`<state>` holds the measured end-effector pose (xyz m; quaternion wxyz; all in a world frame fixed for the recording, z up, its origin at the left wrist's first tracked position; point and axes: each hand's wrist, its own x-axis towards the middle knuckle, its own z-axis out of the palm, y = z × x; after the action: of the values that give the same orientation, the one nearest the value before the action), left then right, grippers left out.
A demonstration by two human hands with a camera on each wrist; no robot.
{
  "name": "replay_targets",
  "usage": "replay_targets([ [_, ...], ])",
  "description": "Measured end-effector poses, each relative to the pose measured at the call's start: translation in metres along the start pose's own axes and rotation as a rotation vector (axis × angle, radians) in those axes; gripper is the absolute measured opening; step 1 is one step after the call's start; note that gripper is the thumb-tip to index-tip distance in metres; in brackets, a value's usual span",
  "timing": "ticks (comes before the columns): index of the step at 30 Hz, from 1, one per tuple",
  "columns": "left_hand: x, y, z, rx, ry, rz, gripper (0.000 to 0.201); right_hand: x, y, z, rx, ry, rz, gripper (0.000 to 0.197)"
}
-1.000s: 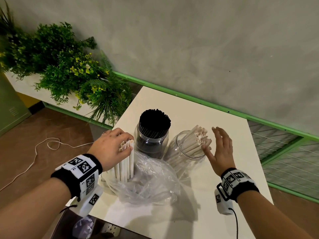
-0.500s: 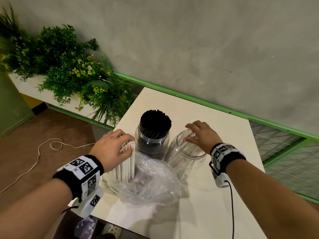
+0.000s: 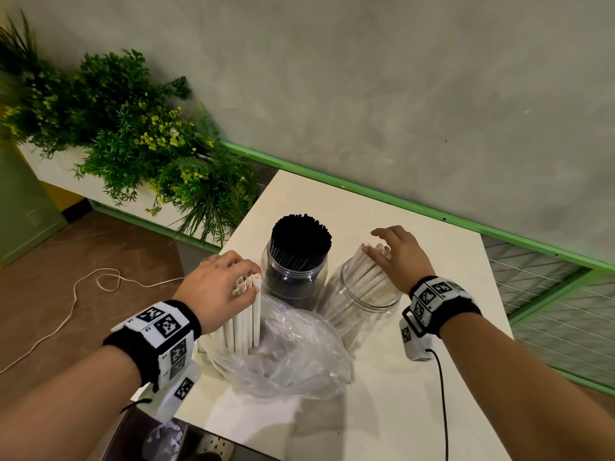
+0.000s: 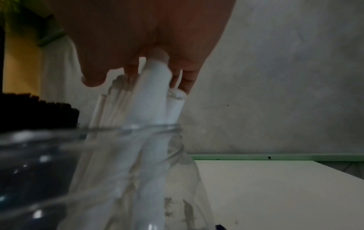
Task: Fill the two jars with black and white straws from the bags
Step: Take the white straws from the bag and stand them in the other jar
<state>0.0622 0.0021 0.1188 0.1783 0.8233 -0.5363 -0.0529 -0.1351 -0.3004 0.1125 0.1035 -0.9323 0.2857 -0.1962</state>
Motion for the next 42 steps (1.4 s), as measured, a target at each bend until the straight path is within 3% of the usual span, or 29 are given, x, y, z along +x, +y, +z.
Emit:
replay_targets([
  [9,0.002,0.002,0.001,-0.004,0.000,0.010,0.061,-0.027,-0.001,-0.012,0.081,0.126,0.010,0.043],
  [13,0.002,0.001,0.000,-0.029,0.006,0.009,0.060,-0.040,-0.046,-0.013,0.145,0.230,-0.147,0.044],
  [16,0.001,-0.002,0.002,-0.074,0.029,0.020,0.055,-0.056,-0.101,0.001,0.334,0.023,-0.196,0.046],
  [20,-0.001,-0.003,0.001,-0.197,0.093,0.027,0.047,-0.069,-0.155,0.042,0.694,-0.370,-0.081,0.069],
  [22,-0.002,0.001,0.001,-0.324,0.117,0.019,0.041,-0.069,-0.170,0.057,0.811,-0.437,-0.054,0.077],
  [25,-0.004,0.008,0.004,-0.412,0.122,0.057,0.037,-0.070,-0.177,0.065,0.973,-0.452,-0.012,0.067],
  [32,0.000,0.031,0.018,-0.542,0.150,0.111,0.034,-0.081,-0.151,0.059,0.930,-0.333,-0.019,0.055],
  [38,0.005,0.037,0.023,-0.523,0.044,0.063,0.073,-0.087,-0.133,0.050,0.837,-0.263,-0.029,0.029],
  [42,0.004,0.029,0.023,-0.450,0.043,0.061,0.049,-0.093,-0.131,0.053,0.854,-0.271,0.008,0.029],
])
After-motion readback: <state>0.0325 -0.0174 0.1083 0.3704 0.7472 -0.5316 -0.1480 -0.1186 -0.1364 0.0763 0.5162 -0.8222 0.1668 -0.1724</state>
